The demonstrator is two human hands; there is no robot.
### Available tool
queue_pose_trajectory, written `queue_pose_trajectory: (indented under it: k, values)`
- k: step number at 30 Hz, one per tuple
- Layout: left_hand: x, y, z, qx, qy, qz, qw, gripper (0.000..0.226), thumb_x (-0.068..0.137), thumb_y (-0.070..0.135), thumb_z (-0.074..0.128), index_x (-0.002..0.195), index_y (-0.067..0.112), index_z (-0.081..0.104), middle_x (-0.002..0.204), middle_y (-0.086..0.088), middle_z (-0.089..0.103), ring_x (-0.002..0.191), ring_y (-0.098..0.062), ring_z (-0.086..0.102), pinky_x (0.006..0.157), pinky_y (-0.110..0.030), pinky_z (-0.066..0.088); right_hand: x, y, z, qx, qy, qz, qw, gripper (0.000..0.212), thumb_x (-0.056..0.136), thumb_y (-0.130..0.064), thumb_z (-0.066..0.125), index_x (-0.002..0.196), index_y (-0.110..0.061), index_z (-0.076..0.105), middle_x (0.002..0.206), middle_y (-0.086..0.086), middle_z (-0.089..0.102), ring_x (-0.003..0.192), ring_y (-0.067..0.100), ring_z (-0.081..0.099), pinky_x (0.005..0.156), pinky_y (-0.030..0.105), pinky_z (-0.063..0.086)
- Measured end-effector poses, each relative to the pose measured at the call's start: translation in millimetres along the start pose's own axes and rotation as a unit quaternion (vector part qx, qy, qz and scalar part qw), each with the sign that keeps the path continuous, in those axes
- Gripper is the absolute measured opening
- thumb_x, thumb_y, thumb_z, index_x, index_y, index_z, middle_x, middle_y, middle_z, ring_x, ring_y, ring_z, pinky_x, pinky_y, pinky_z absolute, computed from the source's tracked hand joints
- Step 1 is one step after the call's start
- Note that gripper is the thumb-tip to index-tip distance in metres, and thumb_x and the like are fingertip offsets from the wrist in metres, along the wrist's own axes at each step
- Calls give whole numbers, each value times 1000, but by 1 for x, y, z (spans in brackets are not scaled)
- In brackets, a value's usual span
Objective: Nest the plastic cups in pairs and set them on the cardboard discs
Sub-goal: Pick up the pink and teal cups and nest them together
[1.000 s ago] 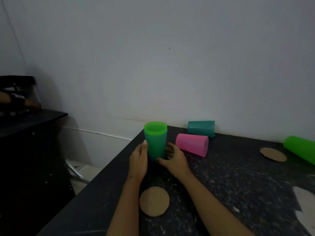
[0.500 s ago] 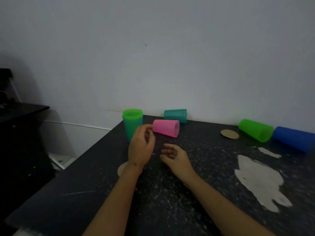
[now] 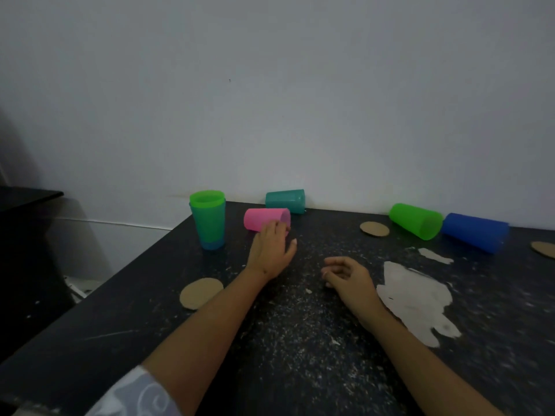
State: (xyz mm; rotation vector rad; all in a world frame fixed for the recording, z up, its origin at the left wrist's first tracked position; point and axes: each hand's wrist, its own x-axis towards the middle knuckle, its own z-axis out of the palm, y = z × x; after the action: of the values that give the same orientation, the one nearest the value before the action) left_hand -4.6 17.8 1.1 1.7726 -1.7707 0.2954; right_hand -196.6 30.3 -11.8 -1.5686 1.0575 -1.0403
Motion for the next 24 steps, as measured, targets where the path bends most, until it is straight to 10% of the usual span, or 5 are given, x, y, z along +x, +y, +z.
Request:
queue_pose_trajectory:
  k: [11,24]
  values:
    - [87,-34,2,266,-257,45,928,105,75,28,73,149,14,-1,159,-15,-2,146,-34,0,116,-51,12,9,3,-5,72,-20,13,997,15,88,-8,59,96,-21,59,98,14,65,91,22,65,68,24,56]
    - [94,-31,9,205,-205,78,954,101,74,34,72,148,14,7,147,-13,37,135,-29,36,113,-47,20,17,13,-11,163,-18,40,986,18,86,-8,62,100,-18,62,94,9,68,86,20,68,66,27,57]
